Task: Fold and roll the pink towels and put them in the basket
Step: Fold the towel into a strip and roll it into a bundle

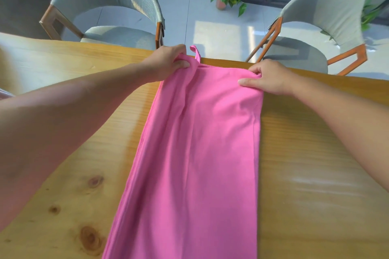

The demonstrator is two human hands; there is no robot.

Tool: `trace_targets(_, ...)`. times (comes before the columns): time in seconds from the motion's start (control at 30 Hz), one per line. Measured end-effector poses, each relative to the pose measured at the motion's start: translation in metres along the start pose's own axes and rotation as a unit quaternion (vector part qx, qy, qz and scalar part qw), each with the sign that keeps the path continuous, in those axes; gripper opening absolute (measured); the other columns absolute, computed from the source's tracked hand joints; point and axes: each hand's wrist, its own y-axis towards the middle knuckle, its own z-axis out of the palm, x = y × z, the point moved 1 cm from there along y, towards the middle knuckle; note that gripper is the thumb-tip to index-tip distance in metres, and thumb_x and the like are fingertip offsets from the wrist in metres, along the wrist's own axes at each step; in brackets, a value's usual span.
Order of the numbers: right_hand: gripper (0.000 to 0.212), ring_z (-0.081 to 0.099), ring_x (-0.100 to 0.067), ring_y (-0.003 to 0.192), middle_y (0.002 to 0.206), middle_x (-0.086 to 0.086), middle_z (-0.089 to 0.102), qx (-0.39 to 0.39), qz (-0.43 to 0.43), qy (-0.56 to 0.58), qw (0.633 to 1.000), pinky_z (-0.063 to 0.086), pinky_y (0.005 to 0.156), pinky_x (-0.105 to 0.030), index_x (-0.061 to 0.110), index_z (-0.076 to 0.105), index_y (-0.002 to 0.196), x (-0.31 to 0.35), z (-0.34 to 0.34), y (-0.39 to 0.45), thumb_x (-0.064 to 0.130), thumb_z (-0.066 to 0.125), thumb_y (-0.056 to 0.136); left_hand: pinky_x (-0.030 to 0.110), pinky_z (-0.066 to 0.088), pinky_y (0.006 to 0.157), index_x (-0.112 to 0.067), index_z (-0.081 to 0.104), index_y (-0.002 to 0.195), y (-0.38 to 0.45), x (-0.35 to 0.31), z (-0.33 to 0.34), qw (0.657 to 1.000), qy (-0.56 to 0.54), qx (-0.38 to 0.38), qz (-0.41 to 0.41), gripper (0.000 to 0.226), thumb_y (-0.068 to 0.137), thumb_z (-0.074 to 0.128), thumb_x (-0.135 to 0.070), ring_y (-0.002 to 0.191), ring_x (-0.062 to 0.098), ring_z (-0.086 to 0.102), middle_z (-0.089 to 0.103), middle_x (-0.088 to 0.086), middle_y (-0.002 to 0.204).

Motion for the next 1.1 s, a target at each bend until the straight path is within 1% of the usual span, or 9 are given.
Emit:
trace_targets(0.07,0.043,0.05,-0.022,0.065,0.064,-0.002,0.055,-0.003,0.001,-0.028,1.0,0.035,0.056,-0.032,0.014,0.055,0.062,-0.004,-0.006,-0.001,0.043,0.066,0.091,0.034,0.032,0.063,-0.017,0.052,0.095,0.004,0.003,0.003,0.999,-0.009,-0.018,-0.033,0.016,0.098,0.062,-0.029,0.081,0.027,0.054,0.058,0.002,0.084)
trace_targets(0.17,0.029,0.058,-0.027,0.078,0.077,-0.009,0.063,-0.026,0.043,-0.049,0.998,0.042,0.065,-0.035,0.008,0.067,0.072,-0.014,-0.012,-0.004,0.032,0.067,0.089,0.033,0.035,0.058,-0.015,0.053,0.095,0.008,0.007,0.006,0.996,-0.033,-0.033,-0.071,0.019,0.097,0.062,-0.031,0.08,0.027,0.053,0.058,0.005,0.083)
trace_targets(0.3,0.026,0.063,-0.029,0.089,0.088,-0.009,0.068,-0.055,0.102,0.055,0.992,0.049,0.079,-0.039,0.009,0.067,0.076,-0.029,-0.01,-0.01,0.03,0.064,0.09,0.034,0.032,0.06,-0.019,0.054,0.094,0.013,0.007,0.01,0.995,-0.034,-0.043,-0.087,0.02,0.095,0.066,-0.034,0.08,0.026,0.052,0.056,0.003,0.081)
trace_targets(0.4,0.02,0.062,-0.031,0.09,0.083,-0.006,0.066,-0.081,0.117,0.057,0.988,0.044,0.07,-0.033,0.009,0.063,0.076,-0.035,0.0,-0.01,0.021,0.058,0.091,0.033,0.032,0.063,-0.016,0.057,0.097,0.015,0.006,0.014,0.994,-0.034,-0.053,-0.092,0.021,0.094,0.067,-0.034,0.082,0.027,0.053,0.058,0.007,0.086)
trace_targets(0.57,0.028,0.06,-0.026,0.091,0.092,-0.006,0.067,-0.168,0.107,-0.017,0.98,0.044,0.076,-0.033,0.013,0.066,0.083,-0.034,0.011,-0.007,0.039,0.062,0.093,0.03,0.03,0.055,-0.018,0.052,0.094,0.009,0.008,0.018,0.99,-0.037,-0.096,-0.102,0.022,0.093,0.067,-0.034,0.08,0.024,0.05,0.056,0.004,0.087)
trace_targets(0.67,0.03,0.055,-0.033,0.099,0.095,-0.013,0.065,-0.186,0.081,-0.173,0.964,0.039,0.091,-0.04,0.015,0.067,0.094,-0.034,0.018,-0.003,0.042,0.056,0.098,0.035,0.028,0.058,-0.013,0.056,0.102,0.01,0.003,0.023,0.989,-0.008,-0.113,-0.099,0.024,0.096,0.064,-0.035,0.079,0.025,0.049,0.056,0.004,0.087)
trace_targets(0.8,0.03,0.051,-0.032,0.103,0.101,-0.012,0.069,-0.215,0.058,-0.308,0.925,0.034,0.089,-0.043,0.011,0.063,0.104,-0.031,0.034,0.0,0.037,0.049,0.102,0.034,0.029,0.067,-0.006,0.054,0.106,0.006,-0.003,0.029,0.986,0.026,-0.143,-0.081,0.026,0.099,0.059,-0.03,0.081,0.024,0.047,0.058,0.008,0.094)
trace_targets(0.97,0.035,0.048,-0.035,0.105,0.113,-0.017,0.061,-0.244,0.089,-0.347,0.901,0.037,0.089,-0.046,0.007,0.056,0.113,-0.029,0.044,-0.002,0.039,0.052,0.099,0.032,0.031,0.07,-0.007,0.05,0.104,0.0,0.0,0.027,0.987,0.047,-0.148,-0.044,0.021,0.097,0.06,-0.025,0.084,0.026,0.048,0.055,0.008,0.102)
trace_targets(1.1,0.046,0.042,-0.034,0.121,0.133,-0.014,0.048,-0.263,0.149,-0.254,0.919,0.037,0.098,-0.046,0.011,0.049,0.128,-0.032,0.041,-0.01,0.044,0.057,0.097,0.04,0.036,0.075,-0.004,0.048,0.107,-0.005,-0.005,0.028,0.987,0.089,-0.128,-0.048,0.018,0.097,0.057,-0.017,0.094,0.035,0.052,0.054,0.018,0.113)
